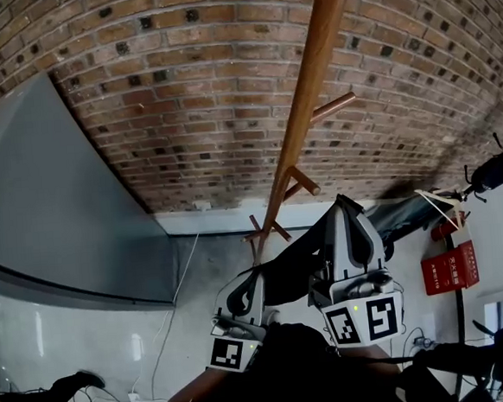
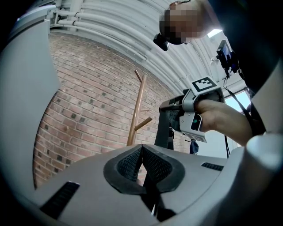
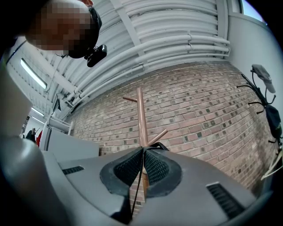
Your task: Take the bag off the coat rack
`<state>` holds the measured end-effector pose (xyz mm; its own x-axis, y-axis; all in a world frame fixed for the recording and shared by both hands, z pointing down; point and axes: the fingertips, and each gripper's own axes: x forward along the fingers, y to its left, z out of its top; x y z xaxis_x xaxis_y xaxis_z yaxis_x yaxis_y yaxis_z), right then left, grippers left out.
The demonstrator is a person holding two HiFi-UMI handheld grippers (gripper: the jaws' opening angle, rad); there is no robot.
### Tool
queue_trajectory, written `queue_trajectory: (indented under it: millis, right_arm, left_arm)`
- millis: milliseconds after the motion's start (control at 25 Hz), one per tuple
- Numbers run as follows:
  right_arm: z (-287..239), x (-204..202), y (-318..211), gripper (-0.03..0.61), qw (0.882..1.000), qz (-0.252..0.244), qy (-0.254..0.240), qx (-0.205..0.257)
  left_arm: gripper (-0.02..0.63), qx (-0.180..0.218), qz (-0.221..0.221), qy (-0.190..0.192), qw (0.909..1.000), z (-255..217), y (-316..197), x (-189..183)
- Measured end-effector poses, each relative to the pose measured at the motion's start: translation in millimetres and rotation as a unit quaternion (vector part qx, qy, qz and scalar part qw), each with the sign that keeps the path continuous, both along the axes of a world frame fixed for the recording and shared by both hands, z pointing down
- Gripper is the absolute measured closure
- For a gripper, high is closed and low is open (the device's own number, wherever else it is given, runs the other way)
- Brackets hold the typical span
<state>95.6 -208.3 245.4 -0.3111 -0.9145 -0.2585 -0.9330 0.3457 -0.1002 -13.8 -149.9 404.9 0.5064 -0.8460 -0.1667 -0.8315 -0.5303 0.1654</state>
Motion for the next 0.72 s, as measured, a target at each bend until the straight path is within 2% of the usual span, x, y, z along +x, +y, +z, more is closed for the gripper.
queue_trajectory:
  millis: [520,720]
  right_arm:
    - [22.8,22.9,21.7,0.556,1.000,0.013,0.006,-0.019]
    - [30.3,25.2,33.2,0.555,1.000,0.001,0.015,-0.009]
  left_arm:
    - [0.597,0.007,0.009,0.009,0.9999,-7.3,-5.2,14.3]
    - [0.597,0.021,0.007,0.019,0.9996,-14.7,-6.3,19.8]
